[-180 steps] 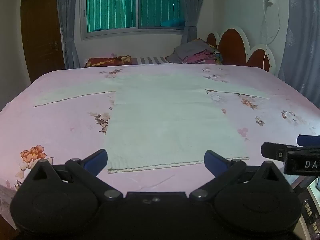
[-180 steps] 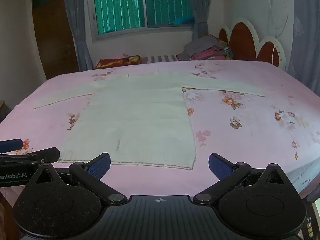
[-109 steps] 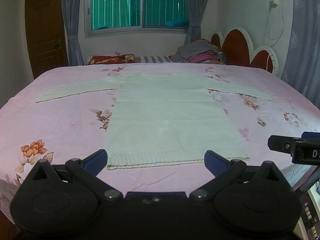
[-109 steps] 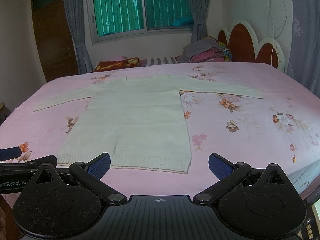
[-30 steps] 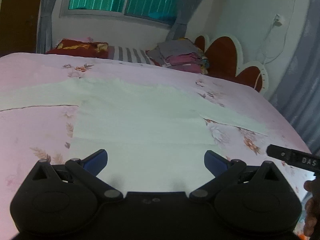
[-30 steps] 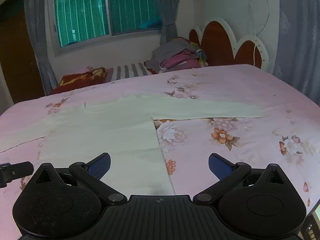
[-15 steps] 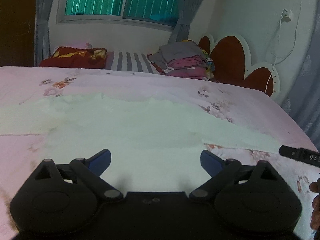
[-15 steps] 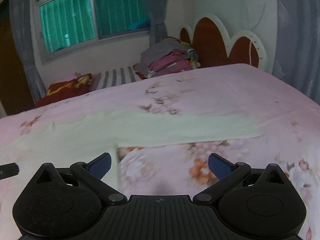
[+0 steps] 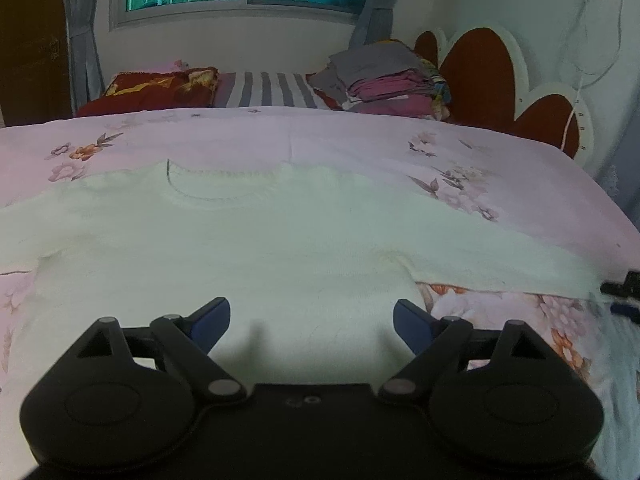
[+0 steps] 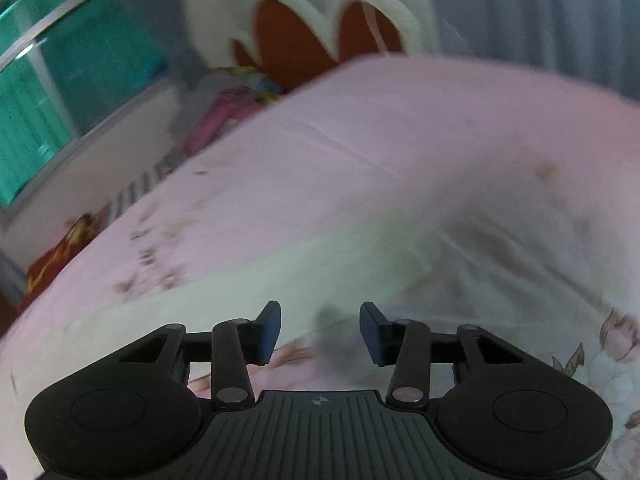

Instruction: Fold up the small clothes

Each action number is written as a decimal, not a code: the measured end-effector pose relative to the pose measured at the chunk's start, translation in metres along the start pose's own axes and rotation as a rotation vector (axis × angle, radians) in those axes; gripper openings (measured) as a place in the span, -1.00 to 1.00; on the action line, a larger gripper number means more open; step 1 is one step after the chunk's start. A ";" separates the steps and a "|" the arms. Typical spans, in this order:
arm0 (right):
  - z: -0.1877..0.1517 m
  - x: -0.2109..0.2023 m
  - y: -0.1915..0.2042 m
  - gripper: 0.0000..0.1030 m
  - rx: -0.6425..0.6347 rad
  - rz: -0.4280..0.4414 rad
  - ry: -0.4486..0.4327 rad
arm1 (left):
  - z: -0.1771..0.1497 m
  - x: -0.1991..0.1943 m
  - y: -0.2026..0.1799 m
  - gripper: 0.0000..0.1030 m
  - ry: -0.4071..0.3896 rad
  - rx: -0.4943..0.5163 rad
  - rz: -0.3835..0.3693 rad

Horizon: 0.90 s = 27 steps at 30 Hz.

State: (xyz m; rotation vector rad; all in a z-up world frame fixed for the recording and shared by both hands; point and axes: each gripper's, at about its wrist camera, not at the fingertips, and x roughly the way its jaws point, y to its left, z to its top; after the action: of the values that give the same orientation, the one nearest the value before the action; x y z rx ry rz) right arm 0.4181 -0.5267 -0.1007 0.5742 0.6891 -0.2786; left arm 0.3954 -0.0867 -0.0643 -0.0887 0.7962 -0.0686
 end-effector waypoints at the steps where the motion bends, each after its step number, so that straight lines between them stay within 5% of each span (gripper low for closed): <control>1: 0.002 0.008 -0.012 -0.14 0.035 -0.008 0.014 | 0.002 0.001 -0.001 0.73 0.000 -0.002 0.004; 13: 0.014 0.028 -0.063 -0.47 0.221 0.018 0.005 | 0.014 0.009 0.002 0.77 0.005 -0.030 0.035; 19: 0.004 0.026 -0.066 -0.47 0.330 0.169 0.046 | 0.012 0.007 0.019 0.77 0.007 -0.047 0.030; 21: 0.003 0.024 -0.066 -0.51 0.321 0.149 0.034 | 0.013 0.006 0.028 0.77 0.001 -0.053 0.023; 24: 0.006 0.023 -0.078 -0.95 0.396 0.091 0.007 | 0.014 0.003 0.044 0.78 -0.018 -0.059 0.023; 27: 0.009 0.019 -0.073 -0.96 0.342 0.042 -0.007 | 0.015 0.005 0.064 0.81 -0.008 -0.064 0.043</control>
State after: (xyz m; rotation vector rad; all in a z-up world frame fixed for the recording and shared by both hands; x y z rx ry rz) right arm 0.4060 -0.5921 -0.1376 0.9118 0.6253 -0.3625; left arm 0.4114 -0.0226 -0.0648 -0.1321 0.7925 -0.0022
